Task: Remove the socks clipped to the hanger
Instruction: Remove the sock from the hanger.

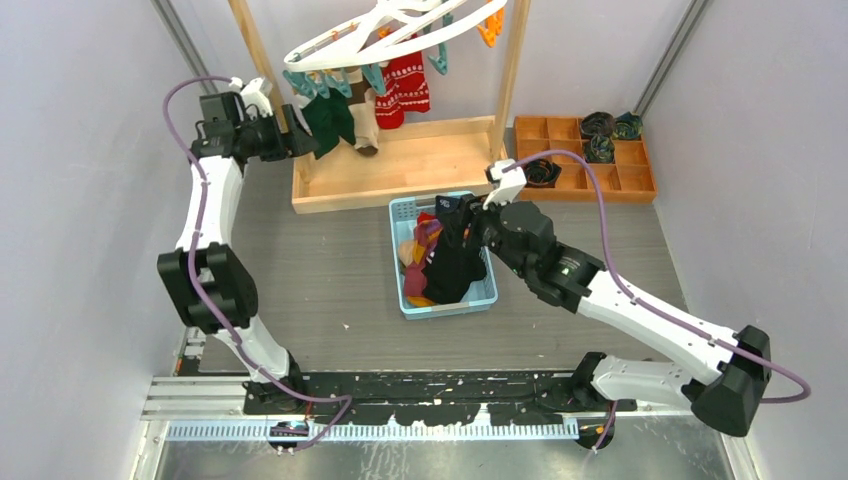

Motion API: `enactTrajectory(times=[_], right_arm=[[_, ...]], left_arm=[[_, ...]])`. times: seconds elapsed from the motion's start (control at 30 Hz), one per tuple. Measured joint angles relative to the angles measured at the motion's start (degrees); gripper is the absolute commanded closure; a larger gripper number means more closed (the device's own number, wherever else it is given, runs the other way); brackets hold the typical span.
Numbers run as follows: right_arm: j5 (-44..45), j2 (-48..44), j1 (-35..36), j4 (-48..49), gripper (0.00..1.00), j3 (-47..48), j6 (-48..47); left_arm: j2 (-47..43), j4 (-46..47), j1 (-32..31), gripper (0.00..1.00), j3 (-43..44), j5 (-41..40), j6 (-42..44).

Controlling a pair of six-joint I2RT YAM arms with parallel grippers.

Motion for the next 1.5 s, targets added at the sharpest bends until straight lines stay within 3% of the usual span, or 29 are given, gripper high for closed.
enactTrajectory(times=[0.23,0.4,0.5,0.6,0.67,0.83,0.93,1.17,1.5], right_arm=[[-0.31,-3.76,0.00,2.01,0.40,-3.21,0.24],[-0.28,-4.70,0.00,2.51,0.40,-3.37,-0.72],[-0.17,-5.53,0.00,2.54,0.42,-3.37,-1.57],[-0.17,-6.19,0.00,2.54,0.43,-3.37,-1.75],[-0.20,-6.49,0.00,2.51,0.44,-3.37,-1.73],[-0.20,-7.30,0.00,2.51,0.46,-3.37,-1.73],[-0.20,-7.98,0.00,2.56,0.48,-3.37,-1.73],[-0.17,-8.68,0.00,3.37,0.52,-4.09,-1.49],[0.46,-9.20,0.00,3.91,0.52,-5.62,-1.22]], left_arm=[[5.62,6.99,-3.52,0.23,2.34,-3.48,0.68],[8.02,12.57,-5.03,0.30,4.96,-5.81,2.58],[9.22,15.06,-5.14,0.42,5.14,-7.32,3.72],[10.12,16.63,-5.25,0.66,5.14,-8.59,4.61],[10.40,18.62,-5.31,0.77,4.68,-9.62,5.01],[10.36,23.58,-5.49,0.87,1.22,-10.73,4.24],[10.34,25.27,-5.51,1.00,-0.66,-10.56,3.17],[8.00,27.63,-5.35,1.00,-4.00,-8.26,-2.64],[-2.73,30.88,-3.85,1.00,-12.48,1.01,-9.18]])
